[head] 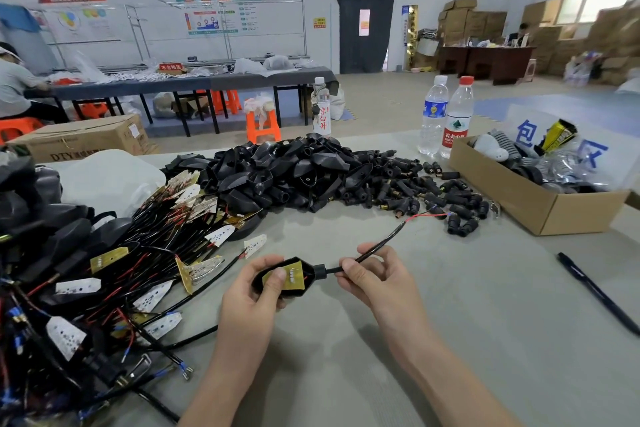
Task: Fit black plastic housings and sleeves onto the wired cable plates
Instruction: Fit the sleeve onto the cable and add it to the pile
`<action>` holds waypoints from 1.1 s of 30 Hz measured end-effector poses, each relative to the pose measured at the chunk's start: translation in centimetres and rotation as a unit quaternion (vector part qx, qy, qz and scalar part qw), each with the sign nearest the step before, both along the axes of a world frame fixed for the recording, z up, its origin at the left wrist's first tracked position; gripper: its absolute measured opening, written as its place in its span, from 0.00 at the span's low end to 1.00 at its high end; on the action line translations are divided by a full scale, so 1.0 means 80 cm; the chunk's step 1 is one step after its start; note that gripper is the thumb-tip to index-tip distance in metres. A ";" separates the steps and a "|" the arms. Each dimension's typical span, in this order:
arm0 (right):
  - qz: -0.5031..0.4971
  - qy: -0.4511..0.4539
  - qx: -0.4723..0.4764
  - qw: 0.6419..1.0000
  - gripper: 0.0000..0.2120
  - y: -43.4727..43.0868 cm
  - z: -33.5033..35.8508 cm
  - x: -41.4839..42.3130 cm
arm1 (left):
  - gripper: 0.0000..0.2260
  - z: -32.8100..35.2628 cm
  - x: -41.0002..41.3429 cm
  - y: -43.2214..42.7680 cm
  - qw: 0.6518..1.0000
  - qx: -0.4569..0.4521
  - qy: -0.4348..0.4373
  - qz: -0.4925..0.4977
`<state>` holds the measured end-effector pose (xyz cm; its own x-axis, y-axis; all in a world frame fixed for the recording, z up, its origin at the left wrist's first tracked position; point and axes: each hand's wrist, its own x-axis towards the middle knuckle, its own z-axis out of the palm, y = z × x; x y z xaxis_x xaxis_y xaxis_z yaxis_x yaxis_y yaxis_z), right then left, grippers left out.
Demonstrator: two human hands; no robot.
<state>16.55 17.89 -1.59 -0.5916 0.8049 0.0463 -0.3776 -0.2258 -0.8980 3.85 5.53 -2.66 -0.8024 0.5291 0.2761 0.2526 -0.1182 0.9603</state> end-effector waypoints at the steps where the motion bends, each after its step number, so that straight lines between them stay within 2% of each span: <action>1: 0.008 -0.001 0.001 1.000 0.11 0.001 0.000 0.000 | 0.06 0.002 -0.001 0.000 1.000 -0.001 0.009 0.005; 5: -0.012 0.038 -0.053 0.998 0.09 0.015 0.003 0.006 | 0.08 0.006 -0.015 -0.009 0.997 -0.011 0.052 0.062; 7: -0.049 0.062 -0.104 0.991 0.08 0.026 0.002 0.013 | 0.09 0.004 -0.027 -0.019 0.993 -0.024 0.051 0.103; 9: -0.075 0.050 -0.115 0.989 0.07 0.033 0.000 0.018 | 0.10 0.002 -0.035 -0.027 0.990 -0.037 0.039 0.134; 10: -0.080 0.033 -0.102 0.991 0.07 0.033 -0.001 0.018 | 0.10 0.002 -0.037 -0.030 0.983 -0.060 0.067 0.163; 12: -0.072 -0.004 -0.066 0.995 0.08 0.029 -0.002 0.015 | 0.08 0.003 -0.035 -0.032 0.943 -0.129 0.187 0.242; 13: -0.058 -0.020 -0.045 0.997 0.08 0.024 -0.002 0.013 | 0.08 0.005 -0.027 -0.029 0.928 -0.134 0.241 0.250; 15: -0.008 -0.041 -0.006 0.999 0.08 0.011 0.000 0.008 | 0.09 0.005 -0.005 -0.018 0.924 -0.118 0.320 0.172; 16: 0.019 -0.045 0.009 0.999 0.09 0.004 0.001 0.005 | 0.09 0.004 0.009 -0.012 0.929 -0.114 0.333 0.114; 20: 0.123 -0.042 0.054 0.990 0.10 -0.019 0.000 -0.001 | 0.04 -0.009 0.030 0.006 0.935 -0.170 0.305 -0.064; 23: 0.155 -0.073 0.113 0.979 0.12 -0.025 -0.002 -0.003 | 0.06 -0.014 0.022 0.009 0.945 -0.158 0.268 -0.099; 25: 0.145 -0.094 0.147 0.974 0.14 -0.026 0.000 -0.003 | 0.10 -0.012 0.021 0.009 0.956 -0.131 0.248 -0.081; 27: 0.126 -0.129 0.206 0.962 0.14 -0.025 0.002 -0.003 | 0.13 -0.012 0.019 0.010 0.973 -0.106 0.199 -0.054; 29: 0.082 -0.142 0.222 0.961 0.12 -0.014 0.008 -0.003 | 0.12 -0.011 0.013 0.012 0.988 -0.083 0.124 -0.046; 31: -0.021 -0.156 0.193 0.969 0.13 0.017 0.014 -0.008 | 0.09 -0.012 0.007 0.012 0.994 -0.061 0.074 -0.055; 33: -0.124 -0.226 0.239 0.936 0.16 0.062 0.023 -0.017 | 0.07 -0.011 0.004 0.013 0.993 -0.067 0.068 -0.067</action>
